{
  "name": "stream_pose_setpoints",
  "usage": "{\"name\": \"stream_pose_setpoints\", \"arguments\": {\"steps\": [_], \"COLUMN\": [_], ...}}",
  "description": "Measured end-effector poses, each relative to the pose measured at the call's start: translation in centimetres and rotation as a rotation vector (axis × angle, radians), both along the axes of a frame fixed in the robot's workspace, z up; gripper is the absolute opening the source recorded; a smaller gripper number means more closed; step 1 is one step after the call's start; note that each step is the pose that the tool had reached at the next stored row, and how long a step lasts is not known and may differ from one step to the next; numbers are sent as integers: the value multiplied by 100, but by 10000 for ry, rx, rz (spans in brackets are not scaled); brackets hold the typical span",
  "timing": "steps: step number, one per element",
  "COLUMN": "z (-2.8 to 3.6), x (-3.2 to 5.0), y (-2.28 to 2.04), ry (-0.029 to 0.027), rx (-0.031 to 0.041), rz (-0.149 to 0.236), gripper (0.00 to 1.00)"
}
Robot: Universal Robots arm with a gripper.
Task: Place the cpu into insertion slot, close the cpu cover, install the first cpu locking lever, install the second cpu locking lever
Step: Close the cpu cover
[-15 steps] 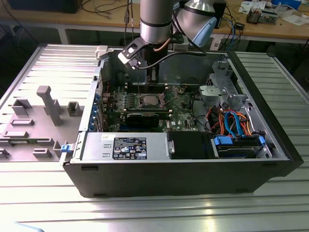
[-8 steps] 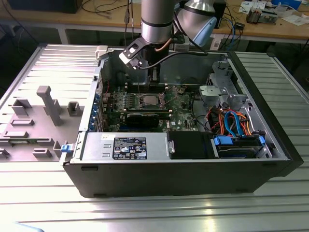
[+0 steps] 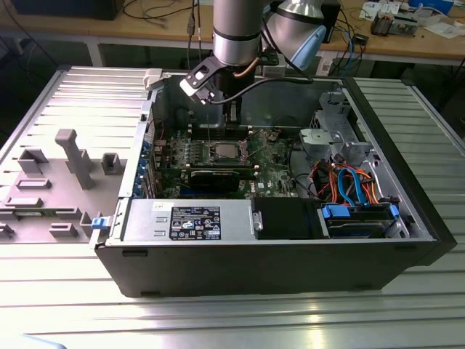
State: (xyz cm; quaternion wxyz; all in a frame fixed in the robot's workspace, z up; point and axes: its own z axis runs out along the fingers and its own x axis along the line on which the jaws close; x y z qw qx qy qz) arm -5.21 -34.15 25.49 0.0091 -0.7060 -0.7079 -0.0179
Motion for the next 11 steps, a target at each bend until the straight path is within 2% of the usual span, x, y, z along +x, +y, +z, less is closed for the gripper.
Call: {"name": "stream_pose_setpoints", "arguments": {"steps": [5,11], "z": [1,61], "x": [1,1], "y": [1,0], "ry": [0,0], "rx": [1,-7], "rz": [0,0], "gripper": [11,11]}}
